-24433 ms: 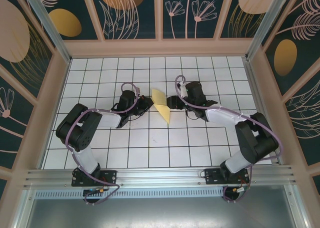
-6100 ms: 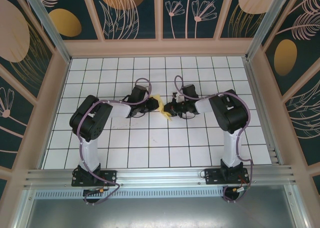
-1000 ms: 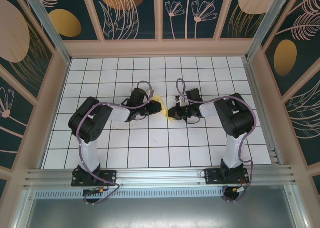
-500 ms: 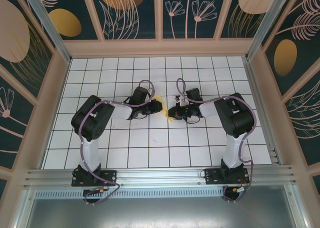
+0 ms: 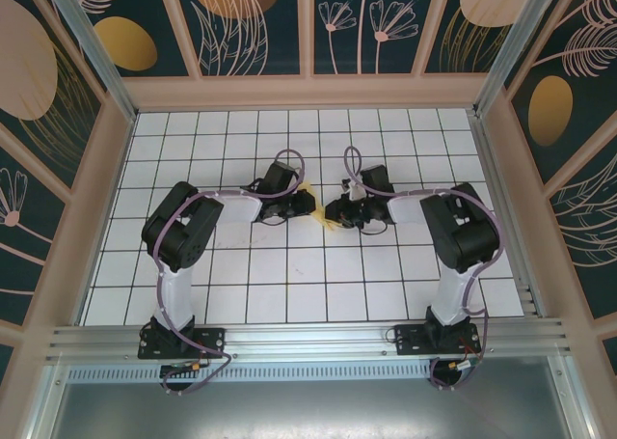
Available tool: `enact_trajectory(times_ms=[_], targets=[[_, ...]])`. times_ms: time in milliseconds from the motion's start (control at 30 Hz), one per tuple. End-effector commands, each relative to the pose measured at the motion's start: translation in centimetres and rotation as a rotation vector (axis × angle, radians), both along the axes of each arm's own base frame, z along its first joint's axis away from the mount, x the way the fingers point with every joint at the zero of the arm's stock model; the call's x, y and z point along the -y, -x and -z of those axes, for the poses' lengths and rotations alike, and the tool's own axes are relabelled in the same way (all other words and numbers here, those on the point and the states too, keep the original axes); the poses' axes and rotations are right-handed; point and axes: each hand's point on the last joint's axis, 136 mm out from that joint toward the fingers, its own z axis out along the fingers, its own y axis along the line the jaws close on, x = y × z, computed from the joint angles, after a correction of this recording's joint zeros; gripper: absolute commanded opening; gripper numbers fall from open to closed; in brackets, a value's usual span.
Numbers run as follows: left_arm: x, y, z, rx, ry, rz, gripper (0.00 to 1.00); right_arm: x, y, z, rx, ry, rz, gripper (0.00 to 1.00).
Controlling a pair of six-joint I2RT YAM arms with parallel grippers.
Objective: Fold a paper plane with a square sheet of paper (pick it up from the middle)
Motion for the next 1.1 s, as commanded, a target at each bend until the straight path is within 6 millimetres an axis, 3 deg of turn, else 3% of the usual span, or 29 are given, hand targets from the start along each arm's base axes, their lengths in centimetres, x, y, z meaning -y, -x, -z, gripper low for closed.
enact_trajectory(times_ms=[0, 200, 533, 800, 933, 1067], targets=[[-3.4, 1.0, 5.5, -0.082, -0.189, -0.043, 0.20, 1.0, -1.2, -2.4, 0.076, 0.044, 0.041, 0.26], [-3.1, 0.8, 5.5, -0.083, -0.187, -0.044, 0.20, 0.0, -0.9, -2.9, 0.118, 0.108, 0.001, 0.25], [-3.1, 0.7, 5.5, -0.086, -0.193, -0.049, 0.21, -2.9, -0.4, -0.5, 0.093, 0.169, -0.083, 0.15], [-3.2, 0.5, 5.5, -0.091, -0.196, -0.070, 0.21, -1.9, 0.6, 2.0, 0.043, 0.246, -0.103, 0.10], [-3.1, 0.4, 5.4, -0.090, -0.192, -0.075, 0.21, -1.7, 0.9, 1.6, 0.052, 0.231, -0.105, 0.08], [-3.2, 0.5, 5.4, -0.089, -0.191, -0.074, 0.20, -1.1, 0.4, -0.2, 0.102, 0.187, -0.069, 0.08]])
